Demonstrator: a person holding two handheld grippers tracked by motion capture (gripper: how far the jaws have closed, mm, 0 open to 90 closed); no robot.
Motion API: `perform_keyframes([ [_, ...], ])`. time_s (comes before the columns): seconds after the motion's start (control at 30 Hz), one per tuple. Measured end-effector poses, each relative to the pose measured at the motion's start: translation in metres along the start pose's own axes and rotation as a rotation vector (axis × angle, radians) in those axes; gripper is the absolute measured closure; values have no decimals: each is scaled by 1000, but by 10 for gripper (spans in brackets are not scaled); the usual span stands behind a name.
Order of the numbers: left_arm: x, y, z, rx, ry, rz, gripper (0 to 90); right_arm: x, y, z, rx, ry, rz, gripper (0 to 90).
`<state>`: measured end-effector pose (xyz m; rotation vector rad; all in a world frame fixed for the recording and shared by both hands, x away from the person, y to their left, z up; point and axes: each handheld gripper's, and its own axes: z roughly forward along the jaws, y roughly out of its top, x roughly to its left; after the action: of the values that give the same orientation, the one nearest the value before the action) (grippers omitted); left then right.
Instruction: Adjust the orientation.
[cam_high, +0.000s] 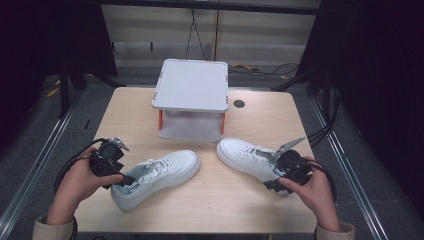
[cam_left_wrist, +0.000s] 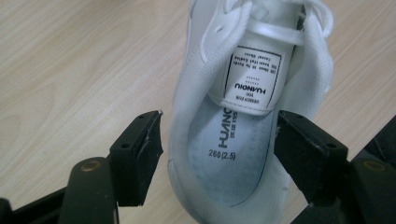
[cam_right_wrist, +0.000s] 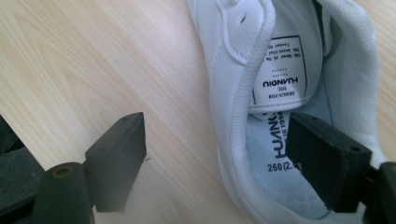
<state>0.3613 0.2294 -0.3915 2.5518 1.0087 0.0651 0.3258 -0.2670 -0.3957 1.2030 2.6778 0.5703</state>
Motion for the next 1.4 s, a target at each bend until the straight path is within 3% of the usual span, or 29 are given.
perform_keyframes([
  [0.47, -7, -1, -6, 0, -32, 33, 294, -1, 3, 0, -19, 7, -18, 196],
  [0.57, -12, -2, -6, 29, -36, 77, 325, -1, 4, -1, -31, 7, -23, 197],
  [0.77, -21, -2, -3, 66, -70, 112, 333, 0, 12, 1, -32, 15, -45, 200],
  [1.07, -33, 1, 18, 159, -82, 155, 377, 1, 17, 5, -27, 22, -57, 201],
  [1.23, -37, 3, 32, 193, -84, 194, 515, 1, 17, 7, -25, 26, -66, 201],
  [1.4, -39, 1, 42, 224, -64, 228, 557, 1, 17, 8, -22, 26, -64, 201],
])
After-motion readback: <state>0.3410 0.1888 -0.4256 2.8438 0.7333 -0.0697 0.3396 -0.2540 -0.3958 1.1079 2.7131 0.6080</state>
